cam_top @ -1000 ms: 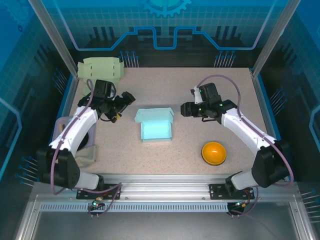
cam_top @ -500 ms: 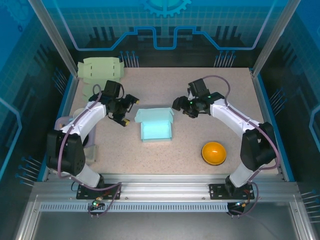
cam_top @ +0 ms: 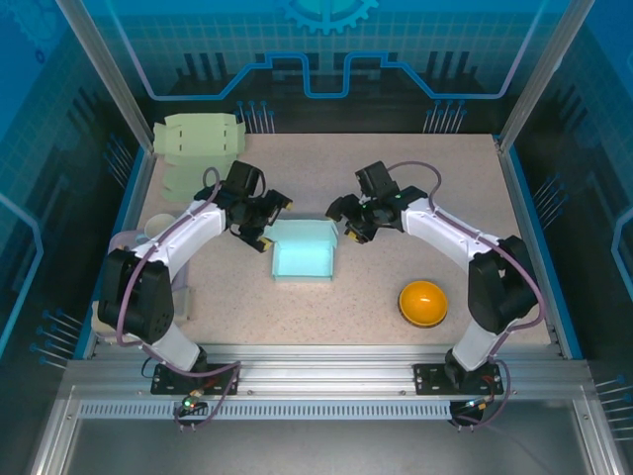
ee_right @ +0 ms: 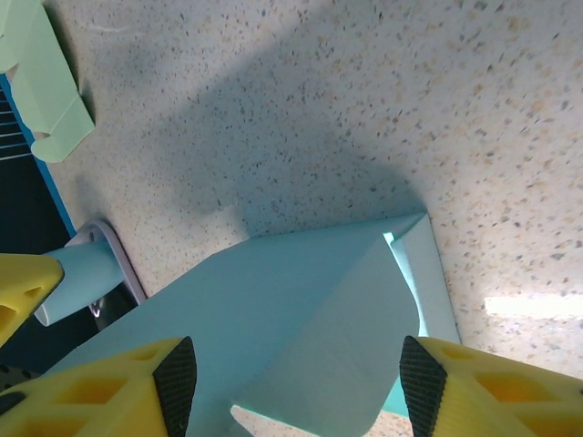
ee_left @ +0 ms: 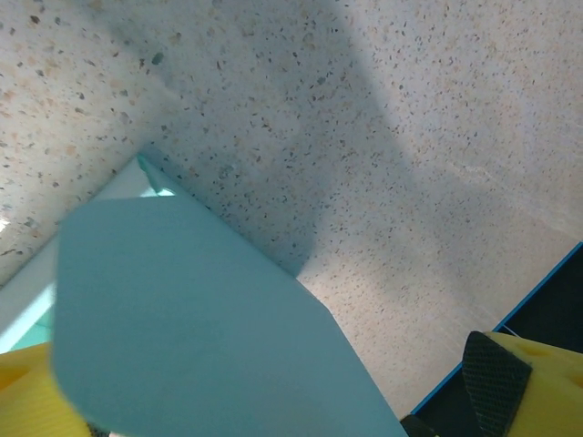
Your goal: Fold the paper box
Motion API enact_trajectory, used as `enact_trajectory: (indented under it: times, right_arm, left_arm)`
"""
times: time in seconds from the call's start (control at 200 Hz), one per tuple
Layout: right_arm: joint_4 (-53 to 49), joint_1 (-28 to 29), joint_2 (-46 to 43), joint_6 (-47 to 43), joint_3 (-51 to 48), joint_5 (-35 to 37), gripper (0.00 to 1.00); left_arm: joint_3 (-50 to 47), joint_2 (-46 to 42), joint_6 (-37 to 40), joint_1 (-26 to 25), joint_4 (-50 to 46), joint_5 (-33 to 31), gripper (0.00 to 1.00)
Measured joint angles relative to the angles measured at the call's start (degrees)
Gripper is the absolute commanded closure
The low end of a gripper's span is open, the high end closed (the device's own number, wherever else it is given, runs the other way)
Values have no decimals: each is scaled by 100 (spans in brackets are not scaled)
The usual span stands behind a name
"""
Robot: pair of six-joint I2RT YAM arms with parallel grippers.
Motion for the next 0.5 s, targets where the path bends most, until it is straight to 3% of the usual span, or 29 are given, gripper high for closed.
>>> enact_trajectory:
  times: [0.165, 0.245, 0.375, 0.5]
  right_arm:
    - [260, 190, 17, 376, -92, -153, 37]
    - [321, 254, 17, 501, -144, -225, 37]
    - [289, 269, 17, 407, -140, -131, 38]
    - [37, 271, 17, -122, -109, 166, 39]
  left_arm:
    - [-57, 0, -208, -197, 140, -157, 10]
    - [-74, -2, -223, -302, 149, -258, 24]
    - [-74, -63, -127, -369, 103, -551, 55]
    - [-85, -216, -155, -369, 74, -831, 61]
